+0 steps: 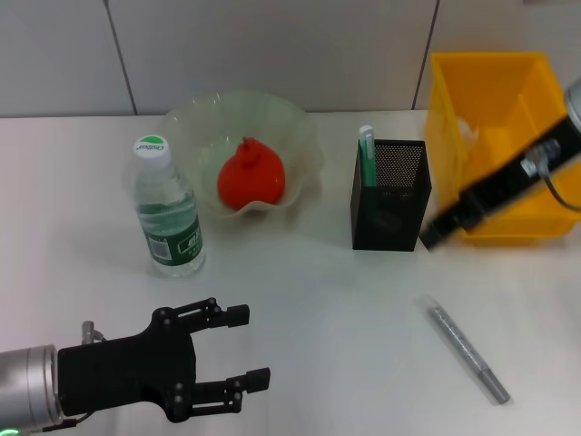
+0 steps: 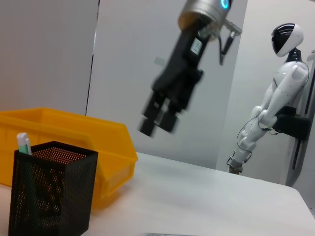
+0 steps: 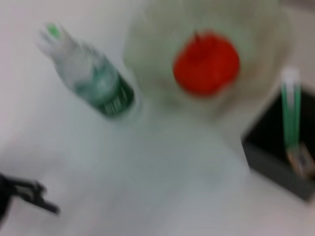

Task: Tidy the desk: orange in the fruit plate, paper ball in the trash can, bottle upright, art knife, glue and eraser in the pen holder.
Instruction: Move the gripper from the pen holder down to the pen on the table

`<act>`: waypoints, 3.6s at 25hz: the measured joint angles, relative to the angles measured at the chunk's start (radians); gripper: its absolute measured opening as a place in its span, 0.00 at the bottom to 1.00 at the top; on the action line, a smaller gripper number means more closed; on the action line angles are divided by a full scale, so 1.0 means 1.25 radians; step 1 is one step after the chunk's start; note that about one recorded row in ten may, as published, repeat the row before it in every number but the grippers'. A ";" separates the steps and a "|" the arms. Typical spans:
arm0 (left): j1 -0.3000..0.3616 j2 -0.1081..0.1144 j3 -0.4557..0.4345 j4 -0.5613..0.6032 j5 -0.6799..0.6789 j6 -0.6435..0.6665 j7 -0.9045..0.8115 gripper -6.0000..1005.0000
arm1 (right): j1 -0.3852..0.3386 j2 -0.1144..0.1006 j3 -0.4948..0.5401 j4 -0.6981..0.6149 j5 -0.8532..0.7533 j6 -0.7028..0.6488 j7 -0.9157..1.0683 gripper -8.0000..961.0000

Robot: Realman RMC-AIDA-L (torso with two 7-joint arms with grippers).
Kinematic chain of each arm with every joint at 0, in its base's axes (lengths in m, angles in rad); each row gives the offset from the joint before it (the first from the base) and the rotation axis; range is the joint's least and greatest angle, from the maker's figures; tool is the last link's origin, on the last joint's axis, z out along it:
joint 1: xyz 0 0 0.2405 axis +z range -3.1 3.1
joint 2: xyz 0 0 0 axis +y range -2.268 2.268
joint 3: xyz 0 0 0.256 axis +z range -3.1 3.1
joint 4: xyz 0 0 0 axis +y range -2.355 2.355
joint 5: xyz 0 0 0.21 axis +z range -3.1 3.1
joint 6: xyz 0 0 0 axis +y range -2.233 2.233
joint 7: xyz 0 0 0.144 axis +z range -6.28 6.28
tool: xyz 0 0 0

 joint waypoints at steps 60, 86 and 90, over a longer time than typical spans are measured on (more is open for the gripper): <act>0.013 -0.002 0.004 -0.005 0.000 0.008 0.004 0.80 | 0.007 0.029 -0.306 0.316 -0.125 0.271 0.033 0.42; 0.016 -0.002 0.004 -0.006 0.002 0.005 -0.003 0.80 | 0.017 0.029 -0.345 0.372 -0.114 0.307 0.025 0.26; 0.018 -0.002 0.004 -0.006 0.002 0.007 -0.003 0.80 | 0.017 0.030 -0.345 0.373 -0.114 0.311 0.025 0.25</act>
